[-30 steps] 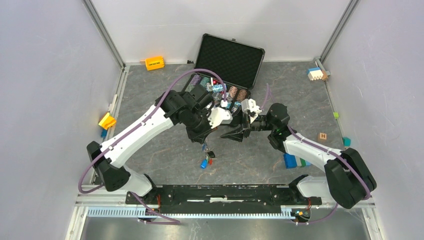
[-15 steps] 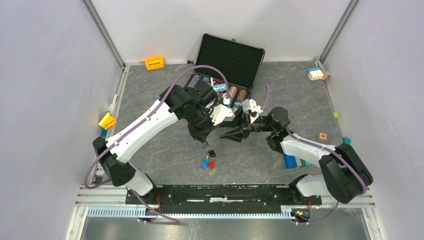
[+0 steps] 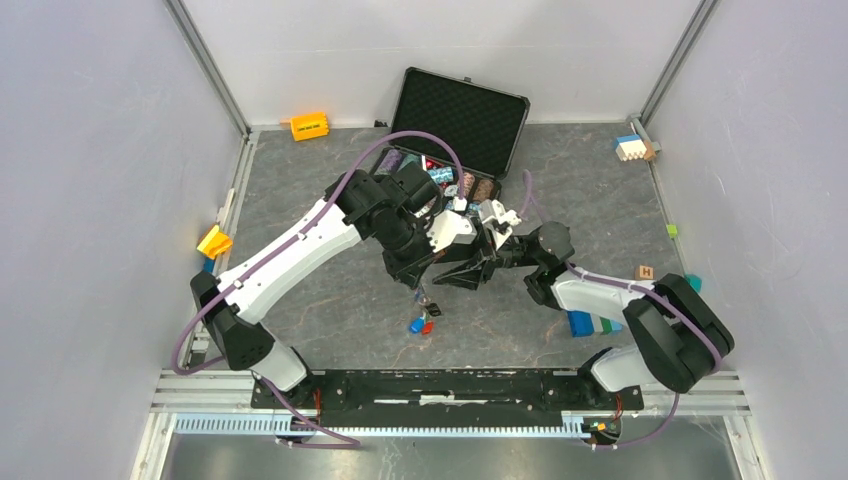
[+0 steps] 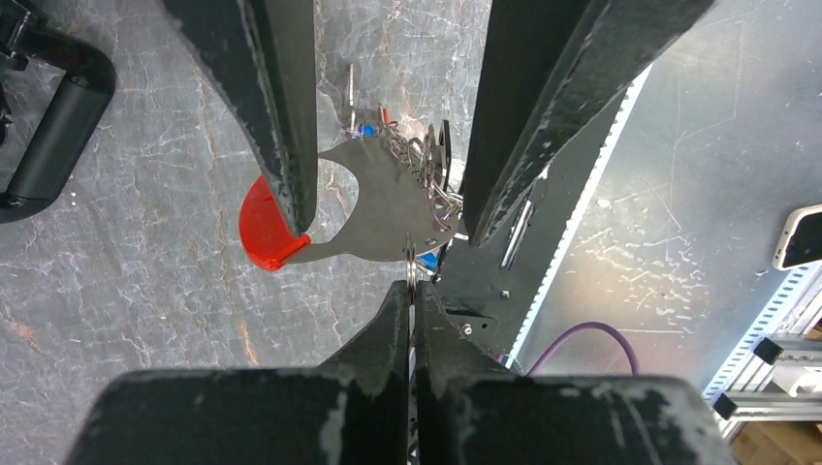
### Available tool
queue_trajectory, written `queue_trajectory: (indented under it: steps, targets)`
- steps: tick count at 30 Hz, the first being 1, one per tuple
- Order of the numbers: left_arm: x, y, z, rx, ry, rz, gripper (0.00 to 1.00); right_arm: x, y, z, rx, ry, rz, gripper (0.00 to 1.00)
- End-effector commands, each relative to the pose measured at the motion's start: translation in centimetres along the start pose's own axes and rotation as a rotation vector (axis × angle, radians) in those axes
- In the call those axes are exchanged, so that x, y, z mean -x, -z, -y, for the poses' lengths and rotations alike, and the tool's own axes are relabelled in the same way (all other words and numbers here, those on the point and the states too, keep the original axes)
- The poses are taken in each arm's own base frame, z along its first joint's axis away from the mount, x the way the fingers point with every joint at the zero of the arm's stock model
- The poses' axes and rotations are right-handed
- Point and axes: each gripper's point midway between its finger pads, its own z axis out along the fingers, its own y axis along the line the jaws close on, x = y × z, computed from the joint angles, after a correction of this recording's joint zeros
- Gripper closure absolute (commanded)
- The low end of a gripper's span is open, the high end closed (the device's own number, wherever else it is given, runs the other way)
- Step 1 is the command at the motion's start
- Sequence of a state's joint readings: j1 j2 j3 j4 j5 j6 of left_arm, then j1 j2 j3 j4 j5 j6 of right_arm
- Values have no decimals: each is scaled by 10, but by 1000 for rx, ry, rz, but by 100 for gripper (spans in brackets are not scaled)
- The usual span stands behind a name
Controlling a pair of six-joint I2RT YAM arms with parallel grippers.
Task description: Put the keys on the keyring
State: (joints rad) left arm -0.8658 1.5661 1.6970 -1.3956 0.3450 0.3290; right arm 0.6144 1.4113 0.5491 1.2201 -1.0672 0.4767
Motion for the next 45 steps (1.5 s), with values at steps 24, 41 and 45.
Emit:
queue_trajectory:
  steps: [24,41,45]
  targets:
    - [24,12,13,-23,-29,141,98,6,-13,-12,84,-37,59,77]
    - [23,8,13,-28,-24,134,98,8,-13,-14,93,-34,60,80]
    - [22,7,13,-28,-25,131,98,9,-13,-15,97,-29,62,82]
